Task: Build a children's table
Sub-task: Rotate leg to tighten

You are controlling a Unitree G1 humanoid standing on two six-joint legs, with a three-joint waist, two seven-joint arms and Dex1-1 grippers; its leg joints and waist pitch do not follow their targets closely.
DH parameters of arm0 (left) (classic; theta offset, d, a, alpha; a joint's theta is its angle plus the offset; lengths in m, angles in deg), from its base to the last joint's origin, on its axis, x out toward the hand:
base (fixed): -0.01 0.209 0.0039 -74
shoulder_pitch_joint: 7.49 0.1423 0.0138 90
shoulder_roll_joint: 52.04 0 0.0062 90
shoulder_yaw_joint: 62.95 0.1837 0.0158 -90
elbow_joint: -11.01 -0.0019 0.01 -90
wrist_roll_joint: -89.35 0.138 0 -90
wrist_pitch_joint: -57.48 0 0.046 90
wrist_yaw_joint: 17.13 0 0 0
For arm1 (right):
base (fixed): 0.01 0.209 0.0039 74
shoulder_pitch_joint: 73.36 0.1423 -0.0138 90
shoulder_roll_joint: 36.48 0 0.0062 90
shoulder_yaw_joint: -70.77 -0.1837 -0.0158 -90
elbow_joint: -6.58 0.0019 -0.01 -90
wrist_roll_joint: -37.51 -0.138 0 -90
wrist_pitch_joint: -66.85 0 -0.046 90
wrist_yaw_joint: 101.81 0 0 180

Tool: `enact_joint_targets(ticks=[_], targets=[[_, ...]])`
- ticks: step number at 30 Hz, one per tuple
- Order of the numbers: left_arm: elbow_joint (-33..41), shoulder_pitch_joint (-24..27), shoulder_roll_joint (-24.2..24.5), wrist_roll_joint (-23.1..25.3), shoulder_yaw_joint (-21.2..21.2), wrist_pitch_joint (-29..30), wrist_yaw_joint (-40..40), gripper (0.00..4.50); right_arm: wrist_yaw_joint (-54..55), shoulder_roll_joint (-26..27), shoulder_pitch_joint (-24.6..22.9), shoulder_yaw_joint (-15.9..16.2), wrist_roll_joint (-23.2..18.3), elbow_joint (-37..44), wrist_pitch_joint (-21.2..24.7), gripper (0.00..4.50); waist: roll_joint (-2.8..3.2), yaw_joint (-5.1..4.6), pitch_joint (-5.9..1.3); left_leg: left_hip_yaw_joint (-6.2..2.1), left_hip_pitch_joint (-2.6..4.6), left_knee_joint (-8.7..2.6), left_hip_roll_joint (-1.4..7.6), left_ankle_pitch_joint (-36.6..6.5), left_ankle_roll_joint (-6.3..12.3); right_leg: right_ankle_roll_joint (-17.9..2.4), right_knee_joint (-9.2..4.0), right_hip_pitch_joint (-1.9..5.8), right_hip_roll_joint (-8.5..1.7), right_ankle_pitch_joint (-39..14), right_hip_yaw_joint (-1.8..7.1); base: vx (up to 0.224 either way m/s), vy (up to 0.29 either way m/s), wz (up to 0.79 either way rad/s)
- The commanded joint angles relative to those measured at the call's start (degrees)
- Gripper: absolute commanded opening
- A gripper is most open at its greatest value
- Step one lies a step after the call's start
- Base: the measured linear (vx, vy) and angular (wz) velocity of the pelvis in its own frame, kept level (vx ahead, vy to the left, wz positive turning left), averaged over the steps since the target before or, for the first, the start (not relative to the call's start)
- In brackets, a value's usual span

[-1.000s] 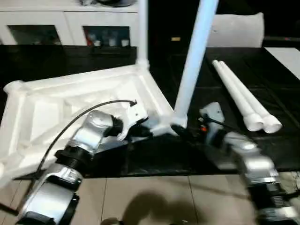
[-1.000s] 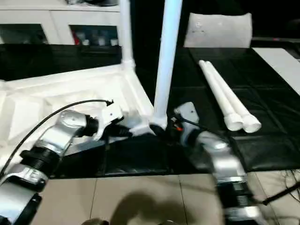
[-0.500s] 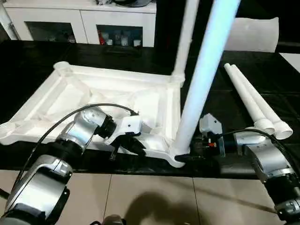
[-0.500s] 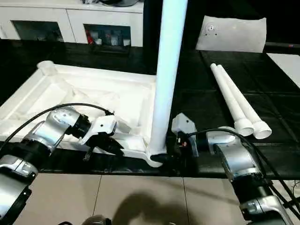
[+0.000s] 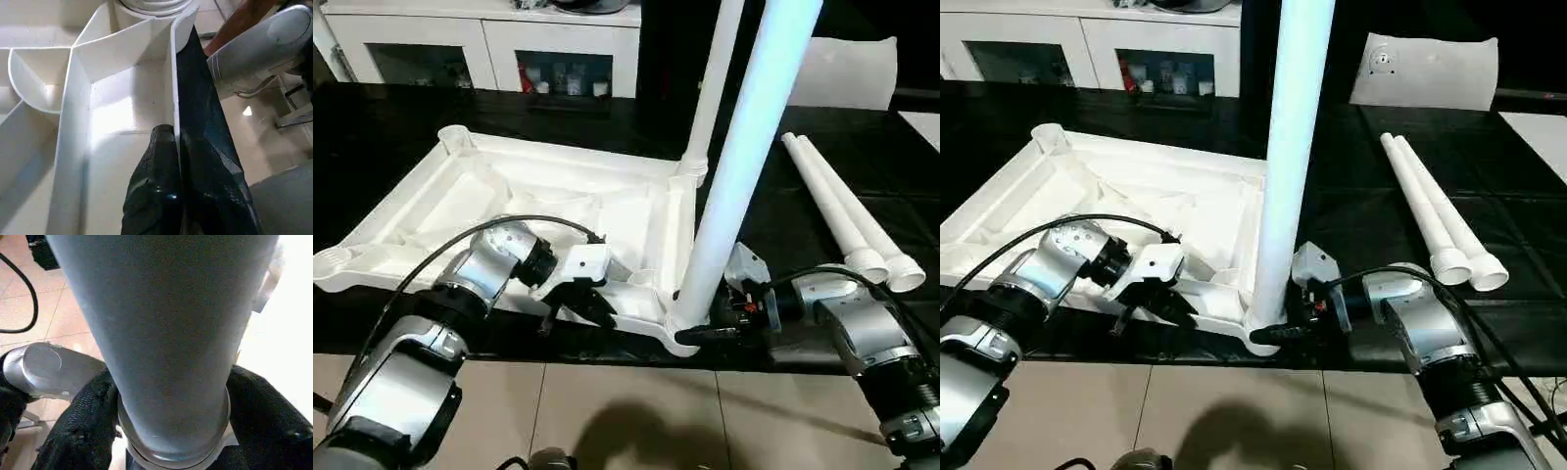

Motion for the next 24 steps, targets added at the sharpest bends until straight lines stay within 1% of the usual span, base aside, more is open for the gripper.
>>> enact_joint_targets(ticks=[1,2,3,4,6,7,8,9,10,11,12,13,14,15,16,17,19,20,21,22,23,24], targets=[[0.99,-0.93,-0.93,0.01,0.48,-0.36,-1.89,0.00,0.04,0.60,0.05,-0.13,-1.85,0.92,2.02,2.87,-0.43,-0.19,-4.14,-0.05,0.78,-3.40,1.72,-8.31,4.31,-13.11,-4.13,3.31,-4.03,-5.50,3.09,0.000,0.000,0.00],[1.04,-0.78,-1.36,-0.48,-0.25,0.79,-0.70,0.00,0.99,1.30,-0.60,-0.67,-2.73,1.67,3.26,2.87,-0.24,-0.18,-4.13,-0.06,0.82,-3.42,1.72,-8.48,4.21,-13.23,-4.12,3.31,-4.07,-5.58,3.09,0.000,0.000,0.00],[1.14,-0.71,-1.62,-0.68,-0.62,1.57,0.10,0.00,1.89,1.79,-0.98,-1.04,-3.15,2.19,4.00,2.81,-0.29,-0.20,-4.10,-0.03,0.86,-3.45,1.74,-8.47,4.20,-13.24,-4.19,3.30,-4.03,-5.48,3.12,0.000,0.000,0.00],[1.50,-0.52,-2.33,-1.12,-1.56,3.83,2.44,0.00,4.77,3.25,-1.98,-2.00,-4.13,3.61,6.21,2.76,-0.30,-0.18,-4.13,-0.04,0.91,-3.46,1.77,-8.45,4.05,-13.28,-4.15,3.29,-4.00,-5.34,3.13,0.000,0.000,0.00],[1.95,-0.24,-3.79,-1.76,-3.11,7.57,6.90,0.00,11.21,6.38,-3.38,-3.51,-4.18,4.98,7.83,2.74,-0.33,-0.25,-4.03,-0.06,0.94,-3.61,1.78,-8.88,3.52,-12.95,-4.22,3.24,-4.02,-6.45,3.12,0.000,0.000,0.00],[2.00,-0.16,-4.33,-2.03,-3.59,8.54,8.33,0.00,13.41,7.54,-3.81,-4.01,-4.02,5.26,7.89,2.72,-0.16,-0.48,-3.94,-0.17,0.94,-3.70,1.76,-9.64,2.76,-12.81,-4.37,3.12,-4.19,-7.91,3.12,0.000,0.000,0.00],[2.26,-0.01,-4.97,-2.31,-4.10,9.82,9.87,0.00,18.23,10.04,-4.36,-4.70,-3.45,5.83,9.22,2.72,-0.19,-0.74,-3.92,-0.25,1.03,-3.85,1.65,-10.76,1.79,-12.03,-4.73,3.18,-4.29,-10.82,3.08,0.000,0.000,0.00],[2.79,0.19,-6.13,-2.30,-5.00,12.09,13.52,0.00,22.54,12.30,-4.80,-5.29,-2.89,6.37,10.75,2.72,-0.16,-0.86,-3.83,-0.24,1.11,-3.95,1.65,-11.12,1.29,-11.71,-4.80,3.05,-4.17,-11.68,3.13,0.000,0.000,0.00],[2.95,0.19,-6.75,-2.29,-5.41,13.04,15.21,0.00,24.34,13.19,-4.83,-5.52,-2.40,6.32,11.05,2.71,-0.31,-1.30,-3.74,-0.39,1.06,-4.15,1.47,-12.03,0.44,-11.03,-5.01,3.14,-4.20,-13.91,3.04,0.000,0.000,0.00],[2.99,0.17,-6.98,-2.28,-5.56,13.34,15.82,0.00,24.78,13.40,-4.80,-5.58,-2.21,6.23,11.00,2.70,-0.24,-1.77,-3.68,-0.37,1.07,-4.13,1.40,-12.53,0.06,-10.63,-5.24,3.12,-4.20,-14.74,3.14,0.000,0.000,0.00],[3.43,0.22,-7.86,-2.64,-6.23,14.93,17.51,0.00,26.99,14.92,-4.88,-5.77,-1.88,6.36,11.47,2.70,-0.34,-1.95,-3.63,-0.30,1.05,-4.04,1.31,-12.67,0.20,-10.51,-5.35,3.11,-4.14,-15.02,3.18,0.000,0.000,0.00],[3.56,0.00,-9.12,-2.71,-7.22,16.82,20.89,0.00,31.06,17.36,-4.69,-6.41,-1.29,6.11,12.26,2.70,-0.18,-2.09,-3.57,-0.28,1.02,-4.02,1.26,-12.66,0.27,-10.30,-5.43,3.07,-4.17,-15.63,3.25,0.000,0.000,0.00],[4.09,-0.38,-11.47,-2.85,-8.88,20.16,26.40,0.00,39.23,22.25,-3.72,-8.09,-0.60,4.97,13.73,2.70,-0.24,-2.41,-3.56,-0.22,1.03,-4.03,1.21,-12.50,0.09,-10.15,-5.44,2.91,-4.13,-16.08,3.27,0.000,0.000,0.00],[4.19,-0.44,-11.83,-2.85,-9.15,20.69,27.22,0.00,40.51,22.99,-3.58,-8.35,-0.51,4.84,14.02,2.69,-0.23,-2.56,-3.55,-0.34,1.03,-4.14,1.21,-12.45,-0.16,-10.08,-5.42,2.91,-4.18,-16.50,3.24,0.000,0.000,0.00],[4.30,-1.08,-13.77,-2.54,-10.33,22.66,31.91,0.00,46.59,26.24,-2.01,-9.12,0.69,3.30,14.89,2.69,-0.21,-2.86,-3.55,-0.41,1.10,-4.18,1.13,-12.67,-0.43,-9.71,-5.60,2.87,-4.13,-17.45,3.17,0.000,0.000,0.00],[4.70,-1.46,-15.21,-2.24,-11.19,24.10,35.50,0.00,50.82,28.61,-0.73,-9.61,1.63,2.28,15.67,2.69,-0.10,-3.25,-3.55,-0.38,1.21,-4.19,1.12,-12.90,-0.65,-9.88,-5.64,2.69,-4.05,-17.38,3.22,0.000,0.000,0.00],[5.06,-1.80,-16.23,-1.97,-11.81,25.14,38.42,0.00,54.37,30.44,0.44,-10.05,2.58,1.40,16.46,2.69,0.10,-3.62,-3.60,-0.43,1.22,-4.21,1.14,-12.92,-0.80,-9.93,-5.63,2.73,-3.90,-16.64,3.25,0.000,0.000,0.00],[5.23,-1.83,-16.41,-1.91,-11.91,25.43,38.98,0.00,55.13,30.81,0.61,-10.15,2.77,1.37,16.72,2.69,0.15,-3.60,-3.68,-0.38,1.16,-4.18,1.12,-12.26,-0.40,-10.00,-5.57,2.85,-3.89,-14.70,3.39,0.000,0.000,0.00],[5.88,-1.92,-16.82,-0.90,-11.75,25.83,40.87,0.00,57.00,31.67,1.27,-9.59,4.01,0.84,15.99,2.69,0.02,-3.54,-3.88,-0.34,1.07,-4.08,1.08,-11.17,0.06,-10.14,-5.31,3.02,-3.87,-12.26,3.43,0.000,0.000,0.00],[6.15,-1.91,-16.96,-0.56,-11.71,26.06,41.32,0.00,57.40,31.84,1.38,-9.44,4.30,0.81,15.81,2.69,0.05,-3.51,-3.99,-0.32,1.05,-4.05,1.05,-10.42,0.32,-10.34,-5.18,3.09,-3.82,-10.79,3.44,0.000,0.000,0.00],[6.30,-1.87,-16.98,-0.50,-11.68,26.08,41.31,0.00,57.42,31.94,1.33,-9.49,4.39,0.87,15.59,3.04,0.05,-3.53,-4.04,-0.28,0.92,-4.02,1.00,-9.24,0.83,-10.69,-4.96,3.23,-3.71,-8.34,3.44,0.000,0.000,0.00],[7.00,-1.54,-16.84,-0.27,-11.60,26.20,41.09,0.00,57.61,32.02,0.73,-9.70,5.31,1.46,14.01,3.25,0.12,-3.47,-4.14,-0.23,0.89,-3.93,0.97,-8.67,1.09,-10.85,-4.88,3.31,-3.74,-7.09,3.48,0.000,0.000,0.00]])
